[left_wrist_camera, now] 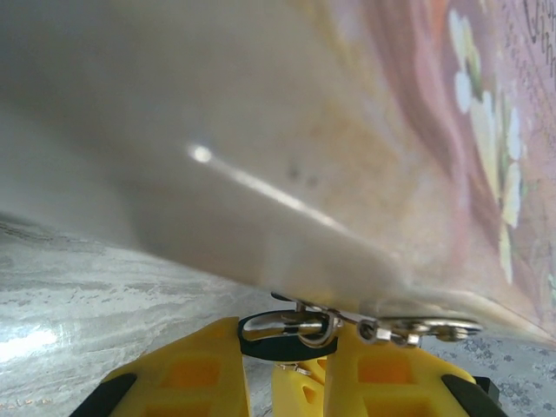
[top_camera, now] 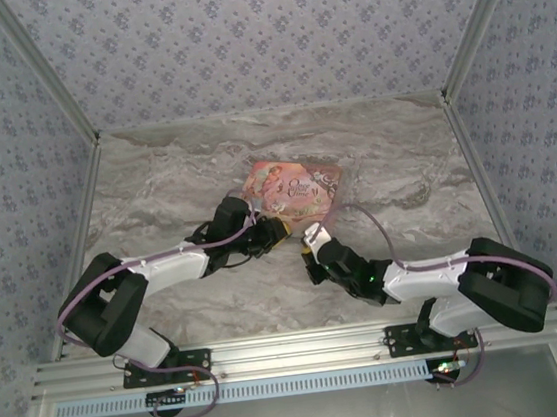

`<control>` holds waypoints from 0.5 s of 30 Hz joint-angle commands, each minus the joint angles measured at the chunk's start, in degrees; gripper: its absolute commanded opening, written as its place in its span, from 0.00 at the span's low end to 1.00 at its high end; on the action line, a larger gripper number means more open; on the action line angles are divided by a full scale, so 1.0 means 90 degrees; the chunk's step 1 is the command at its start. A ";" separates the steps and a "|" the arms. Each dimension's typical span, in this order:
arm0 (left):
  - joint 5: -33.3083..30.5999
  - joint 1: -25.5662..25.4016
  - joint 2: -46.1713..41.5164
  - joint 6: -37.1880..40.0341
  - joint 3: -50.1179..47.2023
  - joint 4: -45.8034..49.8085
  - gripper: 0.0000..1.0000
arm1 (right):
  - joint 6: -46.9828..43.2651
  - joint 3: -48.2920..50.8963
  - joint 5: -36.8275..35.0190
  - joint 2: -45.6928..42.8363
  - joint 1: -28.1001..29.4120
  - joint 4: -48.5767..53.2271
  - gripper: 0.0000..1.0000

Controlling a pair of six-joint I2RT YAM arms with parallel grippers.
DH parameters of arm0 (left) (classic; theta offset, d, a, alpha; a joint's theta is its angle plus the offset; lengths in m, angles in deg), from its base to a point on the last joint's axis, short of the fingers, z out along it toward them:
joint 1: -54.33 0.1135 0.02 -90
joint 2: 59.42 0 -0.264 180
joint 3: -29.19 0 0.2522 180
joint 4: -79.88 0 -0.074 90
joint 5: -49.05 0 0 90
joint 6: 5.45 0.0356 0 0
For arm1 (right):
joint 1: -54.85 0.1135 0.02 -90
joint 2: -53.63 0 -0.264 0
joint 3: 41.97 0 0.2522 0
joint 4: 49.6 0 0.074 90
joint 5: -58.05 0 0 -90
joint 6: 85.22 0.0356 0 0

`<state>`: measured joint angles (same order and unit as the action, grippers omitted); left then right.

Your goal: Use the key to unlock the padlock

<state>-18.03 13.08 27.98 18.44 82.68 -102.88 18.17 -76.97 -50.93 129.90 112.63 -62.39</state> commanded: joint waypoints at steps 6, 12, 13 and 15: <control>0.0132 -0.0122 -0.0254 -0.0216 0.0215 -0.0430 0.18 | 0.0355 -0.0300 -0.0186 0.0270 -0.0023 -0.0327 0.00; 0.0101 -0.0162 -0.0236 -0.0236 0.0232 -0.0459 0.18 | 0.0412 -0.0345 -0.0243 0.0315 -0.0036 -0.0348 0.00; 0.0100 -0.0162 -0.0235 -0.0234 0.0226 -0.0457 0.18 | 0.0426 -0.0334 -0.0244 0.0305 -0.0043 -0.0376 0.00; 0.0093 -0.0164 -0.0227 -0.0234 0.0225 -0.0458 0.18 | 0.0451 -0.0327 -0.0263 0.0305 -0.0053 -0.0390 0.00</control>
<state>-18.49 12.18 27.98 17.75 82.68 -103.07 20.84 -78.63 -51.34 132.17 112.47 -64.53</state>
